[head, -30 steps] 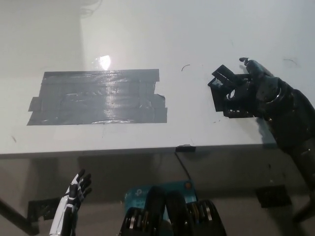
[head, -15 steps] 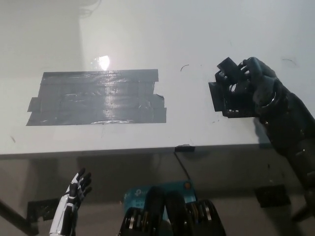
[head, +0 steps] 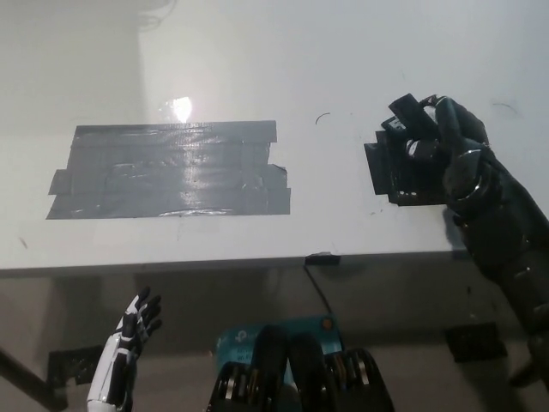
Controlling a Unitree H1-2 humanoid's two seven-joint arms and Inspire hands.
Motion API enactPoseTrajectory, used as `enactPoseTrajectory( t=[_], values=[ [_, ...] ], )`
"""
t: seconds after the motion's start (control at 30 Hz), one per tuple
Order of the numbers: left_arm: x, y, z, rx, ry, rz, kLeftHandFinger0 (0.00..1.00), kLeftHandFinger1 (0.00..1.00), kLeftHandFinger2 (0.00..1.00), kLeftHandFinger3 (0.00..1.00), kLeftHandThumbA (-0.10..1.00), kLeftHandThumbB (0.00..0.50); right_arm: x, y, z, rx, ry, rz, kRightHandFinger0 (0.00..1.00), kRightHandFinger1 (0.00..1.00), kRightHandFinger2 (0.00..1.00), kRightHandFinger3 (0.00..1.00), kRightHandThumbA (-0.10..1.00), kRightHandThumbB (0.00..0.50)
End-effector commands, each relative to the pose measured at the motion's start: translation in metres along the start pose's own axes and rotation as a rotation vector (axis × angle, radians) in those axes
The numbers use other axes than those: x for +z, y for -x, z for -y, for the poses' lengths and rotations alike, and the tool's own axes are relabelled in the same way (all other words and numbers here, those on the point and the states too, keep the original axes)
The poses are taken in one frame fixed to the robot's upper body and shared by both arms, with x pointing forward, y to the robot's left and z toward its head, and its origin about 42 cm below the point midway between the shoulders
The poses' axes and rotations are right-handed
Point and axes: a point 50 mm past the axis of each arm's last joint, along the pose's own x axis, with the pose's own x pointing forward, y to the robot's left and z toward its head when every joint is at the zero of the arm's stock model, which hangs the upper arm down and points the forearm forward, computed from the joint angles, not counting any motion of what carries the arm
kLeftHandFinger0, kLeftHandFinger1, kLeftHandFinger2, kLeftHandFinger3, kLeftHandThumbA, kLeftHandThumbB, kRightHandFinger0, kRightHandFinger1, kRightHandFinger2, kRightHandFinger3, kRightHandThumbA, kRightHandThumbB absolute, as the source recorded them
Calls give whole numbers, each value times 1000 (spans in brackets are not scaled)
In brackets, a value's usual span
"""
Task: A stapler is kept on the black spot marked on the desk infront of the robot. The robot picks up the stapler using its right hand and passes it to a person
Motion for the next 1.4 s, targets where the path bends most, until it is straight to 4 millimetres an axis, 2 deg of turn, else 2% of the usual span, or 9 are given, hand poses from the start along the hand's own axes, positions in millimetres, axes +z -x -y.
enactPoseTrajectory(
  t=[0.0,0.17,0.33,0.53,0.67,0.8,0.9,1.13,1.37],
  values=[
    [8,-4,-6,-4,-11,63,1000,1000,1000,1000,1000,466,5,-2,21,55,-318,16,59,545,842,827,-100,128],
    [9,-7,-6,-4,-9,65,1000,1000,1000,1000,1000,484,17,-3,68,212,-1122,21,0,389,753,1000,-100,166],
    [10,-10,-6,-8,-8,69,1000,1000,1000,1000,1000,468,43,3,103,300,-1303,176,0,151,631,788,-100,210],
    [10,-10,-5,-9,-10,64,1000,1000,1000,1000,1000,481,71,16,126,363,-1406,342,0,54,574,734,-100,115],
    [10,-10,-5,-11,-5,65,1000,1000,1000,1000,1000,485,77,20,128,395,-1482,371,0,52,574,569,-100,117],
    [10,-11,-5,-15,-9,66,995,1000,1000,1000,1000,488,92,31,125,439,-1532,426,0,132,692,940,-100,65],
    [11,-11,-6,-16,-8,66,959,1000,1000,1000,1000,482,104,40,122,491,-1565,458,0,188,731,1000,-100,69],
    [9,-10,-5,-14,-3,57,911,1000,1000,1000,1000,475,141,65,106,614,-1579,500,0,169,630,544,-100,164],
    [7,-6,-2,-27,-3,56,879,1000,1000,1000,1000,475,159,79,72,615,-1462,491,0,154,622,611,-100,102]
  ],
)
